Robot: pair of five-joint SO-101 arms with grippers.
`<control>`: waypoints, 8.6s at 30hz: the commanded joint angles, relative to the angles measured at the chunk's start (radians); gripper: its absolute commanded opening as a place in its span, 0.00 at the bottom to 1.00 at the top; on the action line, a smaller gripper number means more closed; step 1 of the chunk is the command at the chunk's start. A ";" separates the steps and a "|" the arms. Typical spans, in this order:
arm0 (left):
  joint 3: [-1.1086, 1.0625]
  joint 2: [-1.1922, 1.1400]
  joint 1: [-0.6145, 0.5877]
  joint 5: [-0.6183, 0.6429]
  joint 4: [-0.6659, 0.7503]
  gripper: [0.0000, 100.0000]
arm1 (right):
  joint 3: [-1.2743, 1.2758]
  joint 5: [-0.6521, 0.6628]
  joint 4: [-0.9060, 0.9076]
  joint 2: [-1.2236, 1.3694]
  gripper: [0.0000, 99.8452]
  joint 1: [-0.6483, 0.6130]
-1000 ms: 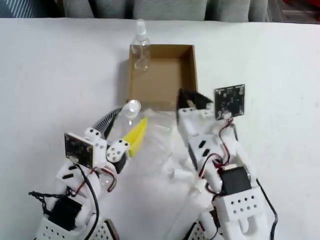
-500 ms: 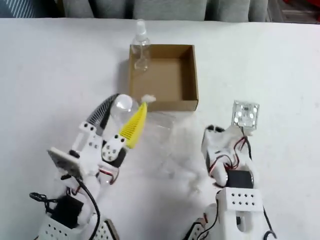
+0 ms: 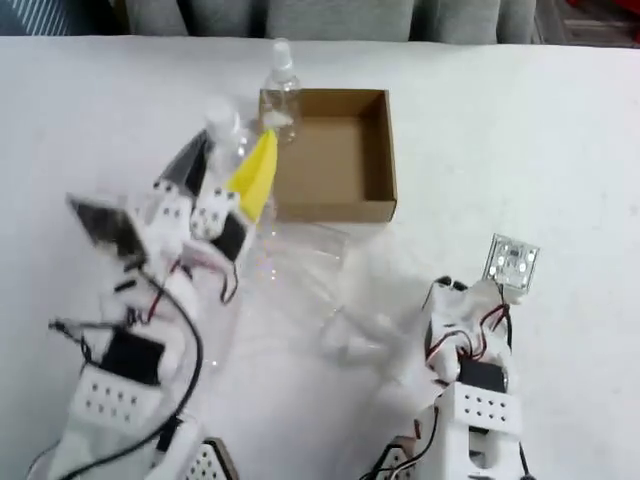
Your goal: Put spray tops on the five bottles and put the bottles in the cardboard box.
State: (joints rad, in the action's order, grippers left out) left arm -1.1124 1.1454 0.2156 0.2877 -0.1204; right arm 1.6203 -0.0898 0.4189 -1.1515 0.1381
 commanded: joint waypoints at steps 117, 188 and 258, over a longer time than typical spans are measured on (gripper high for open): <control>0.546 -1.587 -0.093 -0.084 1.016 0.31 | 0.011 0.089 -0.038 -0.002 0.01 0.004; 0.081 -0.104 0.306 -0.034 -1.318 0.02 | 0.011 0.089 -0.038 -0.002 0.01 0.005; 0.931 -1.322 -0.840 -0.084 -1.013 0.02 | 0.012 0.089 -0.036 -0.002 0.01 0.007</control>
State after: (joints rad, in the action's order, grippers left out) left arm -0.2639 -0.1803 -0.6191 0.1158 -1.1945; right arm 1.6372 -0.0115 0.4020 -1.1515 0.1366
